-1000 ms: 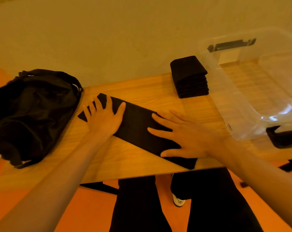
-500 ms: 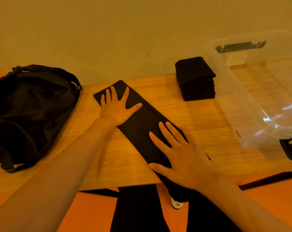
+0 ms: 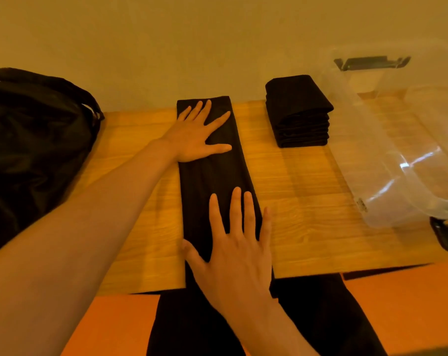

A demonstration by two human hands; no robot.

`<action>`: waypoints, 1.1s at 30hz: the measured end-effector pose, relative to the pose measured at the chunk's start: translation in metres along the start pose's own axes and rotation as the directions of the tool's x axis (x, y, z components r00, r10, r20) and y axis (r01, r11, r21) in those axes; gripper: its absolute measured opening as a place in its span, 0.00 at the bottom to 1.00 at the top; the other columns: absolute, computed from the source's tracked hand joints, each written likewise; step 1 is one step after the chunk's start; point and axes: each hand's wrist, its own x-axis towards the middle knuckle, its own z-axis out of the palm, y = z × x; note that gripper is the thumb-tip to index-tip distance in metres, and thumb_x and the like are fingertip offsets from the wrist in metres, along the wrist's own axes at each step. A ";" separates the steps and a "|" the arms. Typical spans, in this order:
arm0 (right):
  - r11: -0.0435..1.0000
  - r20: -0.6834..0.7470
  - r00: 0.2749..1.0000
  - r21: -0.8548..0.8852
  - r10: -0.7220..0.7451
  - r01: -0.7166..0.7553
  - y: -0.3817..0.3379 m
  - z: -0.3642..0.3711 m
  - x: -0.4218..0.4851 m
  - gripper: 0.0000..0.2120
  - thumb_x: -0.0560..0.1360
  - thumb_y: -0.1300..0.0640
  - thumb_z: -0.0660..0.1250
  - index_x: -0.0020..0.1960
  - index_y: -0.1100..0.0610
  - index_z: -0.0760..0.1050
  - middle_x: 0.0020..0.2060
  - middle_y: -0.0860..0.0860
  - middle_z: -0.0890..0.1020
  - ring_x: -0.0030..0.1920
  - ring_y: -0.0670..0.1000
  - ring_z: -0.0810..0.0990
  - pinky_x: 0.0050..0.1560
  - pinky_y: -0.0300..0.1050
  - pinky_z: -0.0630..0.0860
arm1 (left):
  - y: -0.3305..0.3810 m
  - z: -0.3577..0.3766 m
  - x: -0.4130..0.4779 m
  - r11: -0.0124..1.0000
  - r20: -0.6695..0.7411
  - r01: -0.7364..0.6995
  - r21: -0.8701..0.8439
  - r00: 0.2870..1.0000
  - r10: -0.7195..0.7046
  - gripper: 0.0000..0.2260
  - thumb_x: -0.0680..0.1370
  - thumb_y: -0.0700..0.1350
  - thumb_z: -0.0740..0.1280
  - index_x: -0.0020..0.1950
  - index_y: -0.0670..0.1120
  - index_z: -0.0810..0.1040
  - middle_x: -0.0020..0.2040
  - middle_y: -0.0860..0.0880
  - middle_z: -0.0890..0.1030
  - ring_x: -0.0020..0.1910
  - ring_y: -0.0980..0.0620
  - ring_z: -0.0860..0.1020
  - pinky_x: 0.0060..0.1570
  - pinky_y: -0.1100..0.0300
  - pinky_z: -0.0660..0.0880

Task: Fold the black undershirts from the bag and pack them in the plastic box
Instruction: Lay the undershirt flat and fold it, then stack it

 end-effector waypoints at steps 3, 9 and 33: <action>0.998 0.068 0.996 -0.026 -0.063 0.065 0.011 -0.020 -0.001 0.44 0.74 0.22 0.40 0.82 0.47 0.40 0.81 0.60 0.41 0.79 0.60 0.33 0.76 0.64 0.31 | 0.003 0.001 -0.008 0.999 -0.085 0.042 0.017 0.996 -0.040 0.43 0.69 0.81 0.37 0.81 0.63 0.39 0.83 0.43 0.42 0.82 0.41 0.39 0.79 0.40 0.40; 0.783 0.242 0.790 -0.151 -0.563 0.604 0.051 -0.052 0.047 0.43 0.75 0.22 0.41 0.82 0.44 0.40 0.81 0.56 0.42 0.80 0.53 0.33 0.79 0.58 0.34 | 0.007 0.005 -0.019 0.993 -0.128 0.112 -0.039 0.985 -0.116 0.40 0.74 0.78 0.41 0.82 0.61 0.41 0.83 0.43 0.43 0.82 0.42 0.40 0.79 0.42 0.40; 0.691 0.006 0.691 -0.006 -0.722 0.722 0.136 -0.034 0.006 0.35 0.76 0.28 0.59 0.75 0.47 0.69 0.76 0.47 0.68 0.77 0.48 0.64 0.73 0.50 0.66 | 0.087 0.032 -0.256 0.907 -0.228 -0.378 -0.187 0.915 0.334 0.38 0.78 0.68 0.64 0.82 0.51 0.59 0.83 0.48 0.53 0.82 0.50 0.48 0.81 0.49 0.48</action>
